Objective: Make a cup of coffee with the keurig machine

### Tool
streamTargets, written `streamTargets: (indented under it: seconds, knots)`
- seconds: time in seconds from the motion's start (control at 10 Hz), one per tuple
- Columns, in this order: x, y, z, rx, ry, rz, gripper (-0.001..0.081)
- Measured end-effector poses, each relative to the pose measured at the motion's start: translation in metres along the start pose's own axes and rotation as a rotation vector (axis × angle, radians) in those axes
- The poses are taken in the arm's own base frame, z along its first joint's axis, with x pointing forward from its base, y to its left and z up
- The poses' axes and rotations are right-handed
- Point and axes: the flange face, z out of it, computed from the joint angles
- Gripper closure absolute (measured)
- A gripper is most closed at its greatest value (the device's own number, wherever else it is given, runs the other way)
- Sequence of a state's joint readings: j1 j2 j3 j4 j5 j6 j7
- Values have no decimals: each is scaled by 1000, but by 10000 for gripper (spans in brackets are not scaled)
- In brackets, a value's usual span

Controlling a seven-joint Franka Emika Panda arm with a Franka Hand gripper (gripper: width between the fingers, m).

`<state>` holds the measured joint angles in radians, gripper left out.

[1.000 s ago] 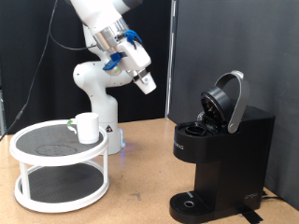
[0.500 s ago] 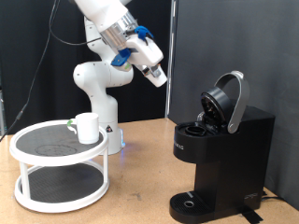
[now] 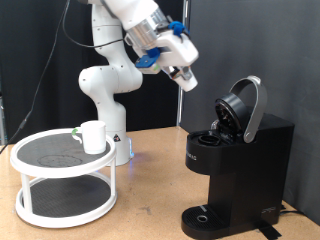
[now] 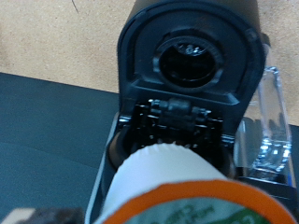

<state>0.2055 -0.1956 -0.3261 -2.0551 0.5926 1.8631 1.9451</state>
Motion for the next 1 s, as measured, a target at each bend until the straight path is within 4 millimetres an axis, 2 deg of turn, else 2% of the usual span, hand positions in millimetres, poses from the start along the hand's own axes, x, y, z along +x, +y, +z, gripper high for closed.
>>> streamTargets:
  seconds: [0.2,0.5,1.0]
  knots:
    - [-8,5,5,5,3,-3,351]
    - [-6,4,11,-7,16,-10,351]
    - [-5,-5,57,8,102,-21,351]
